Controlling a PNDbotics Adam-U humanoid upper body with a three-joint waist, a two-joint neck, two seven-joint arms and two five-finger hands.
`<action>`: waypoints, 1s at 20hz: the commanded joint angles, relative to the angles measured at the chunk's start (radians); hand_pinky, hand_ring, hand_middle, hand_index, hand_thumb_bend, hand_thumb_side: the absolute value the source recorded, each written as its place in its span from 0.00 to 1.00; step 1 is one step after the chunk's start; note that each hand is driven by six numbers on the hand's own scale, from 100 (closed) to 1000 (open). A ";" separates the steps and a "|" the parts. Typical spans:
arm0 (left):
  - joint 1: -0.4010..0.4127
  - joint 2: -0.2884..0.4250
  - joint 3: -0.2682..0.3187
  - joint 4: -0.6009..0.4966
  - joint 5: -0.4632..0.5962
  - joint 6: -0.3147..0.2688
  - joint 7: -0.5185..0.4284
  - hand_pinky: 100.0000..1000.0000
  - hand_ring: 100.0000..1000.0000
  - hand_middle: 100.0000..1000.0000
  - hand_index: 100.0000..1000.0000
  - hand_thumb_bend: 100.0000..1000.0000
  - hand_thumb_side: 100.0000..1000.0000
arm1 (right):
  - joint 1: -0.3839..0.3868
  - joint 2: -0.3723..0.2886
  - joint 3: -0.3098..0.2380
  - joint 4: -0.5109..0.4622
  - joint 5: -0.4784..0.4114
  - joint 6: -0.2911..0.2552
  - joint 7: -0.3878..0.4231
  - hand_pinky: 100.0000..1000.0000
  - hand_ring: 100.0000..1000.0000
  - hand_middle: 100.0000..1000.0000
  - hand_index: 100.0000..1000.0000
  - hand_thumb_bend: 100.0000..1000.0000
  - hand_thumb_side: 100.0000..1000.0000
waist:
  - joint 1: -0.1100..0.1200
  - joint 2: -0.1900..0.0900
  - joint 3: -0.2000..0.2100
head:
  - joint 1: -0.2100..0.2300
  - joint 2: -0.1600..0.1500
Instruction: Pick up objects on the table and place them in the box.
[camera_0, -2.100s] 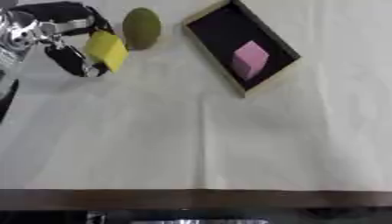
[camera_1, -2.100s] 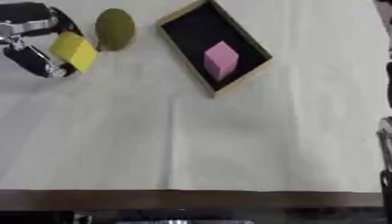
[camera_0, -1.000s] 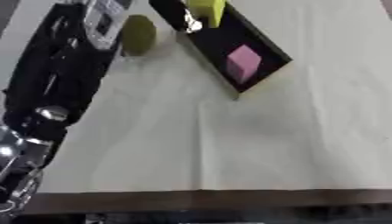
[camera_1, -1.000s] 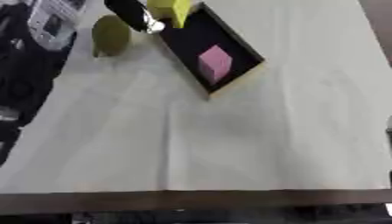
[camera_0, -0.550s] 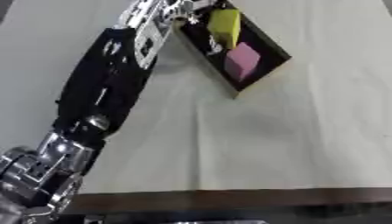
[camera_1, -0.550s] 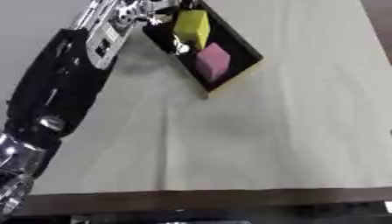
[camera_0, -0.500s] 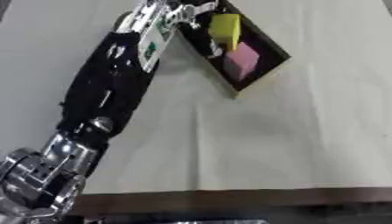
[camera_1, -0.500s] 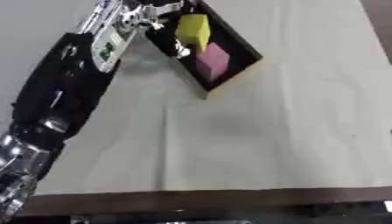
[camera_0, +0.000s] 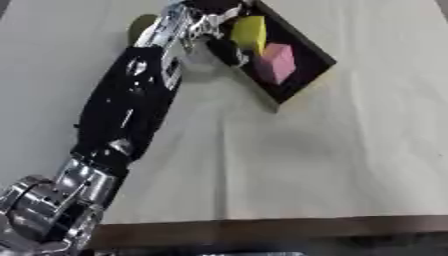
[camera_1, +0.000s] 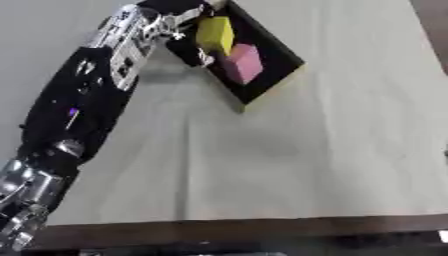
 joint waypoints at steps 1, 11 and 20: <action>-0.015 -0.004 -0.001 -0.016 0.007 -0.009 -0.012 0.78 0.73 0.63 0.83 0.20 0.27 | -0.009 -0.008 -0.002 -0.015 -0.004 0.001 0.002 0.91 0.85 0.57 0.89 0.00 0.58 | -0.005 -0.019 -0.002 | 0.002 -0.012; -0.016 0.001 0.011 -0.085 -0.007 0.007 -0.047 0.86 0.83 0.77 0.93 0.48 0.36 | -0.007 -0.001 0.002 -0.015 -0.006 0.008 0.010 0.91 0.85 0.57 0.89 0.00 0.58 | -0.005 -0.020 0.000 | 0.000 -0.011; -0.023 0.009 0.022 -0.133 0.000 0.027 -0.045 0.86 0.83 0.76 0.91 0.43 0.32 | -0.004 0.000 0.004 -0.015 -0.009 0.010 0.014 0.91 0.85 0.57 0.89 0.00 0.58 | -0.006 -0.024 0.002 | -0.003 -0.008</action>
